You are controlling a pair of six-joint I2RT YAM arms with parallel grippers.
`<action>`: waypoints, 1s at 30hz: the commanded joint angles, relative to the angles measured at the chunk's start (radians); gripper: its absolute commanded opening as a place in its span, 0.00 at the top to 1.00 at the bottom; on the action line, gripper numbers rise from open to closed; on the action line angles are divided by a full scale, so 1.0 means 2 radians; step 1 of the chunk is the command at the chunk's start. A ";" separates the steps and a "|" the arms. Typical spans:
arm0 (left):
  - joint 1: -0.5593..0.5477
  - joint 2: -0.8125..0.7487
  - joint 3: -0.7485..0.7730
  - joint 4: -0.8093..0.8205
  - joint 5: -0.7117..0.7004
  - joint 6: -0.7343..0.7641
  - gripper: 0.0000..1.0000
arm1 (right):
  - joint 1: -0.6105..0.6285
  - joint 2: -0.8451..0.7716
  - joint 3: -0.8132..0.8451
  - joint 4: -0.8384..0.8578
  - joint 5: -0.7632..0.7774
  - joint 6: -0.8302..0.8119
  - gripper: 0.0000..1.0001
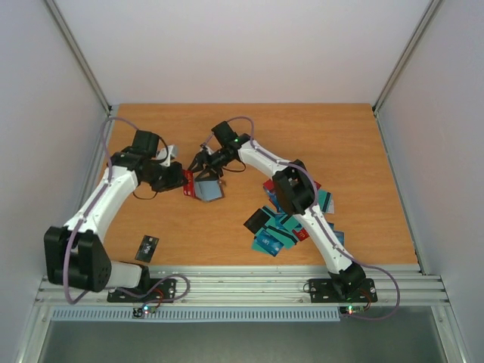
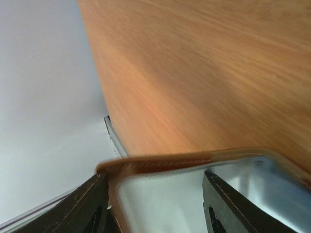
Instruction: Put the credit cards into the card holder
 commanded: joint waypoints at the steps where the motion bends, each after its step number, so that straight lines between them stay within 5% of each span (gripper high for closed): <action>1: 0.000 -0.028 -0.028 -0.003 0.030 -0.017 1.00 | 0.005 0.029 0.028 0.015 -0.009 0.021 0.46; 13: 0.001 0.046 -0.022 0.171 0.102 -0.084 1.00 | 0.005 0.041 0.024 -0.006 -0.002 0.011 0.45; 30: 0.001 -0.087 -0.063 0.039 -0.040 -0.034 1.00 | 0.012 -0.081 -0.067 0.020 -0.018 0.022 0.36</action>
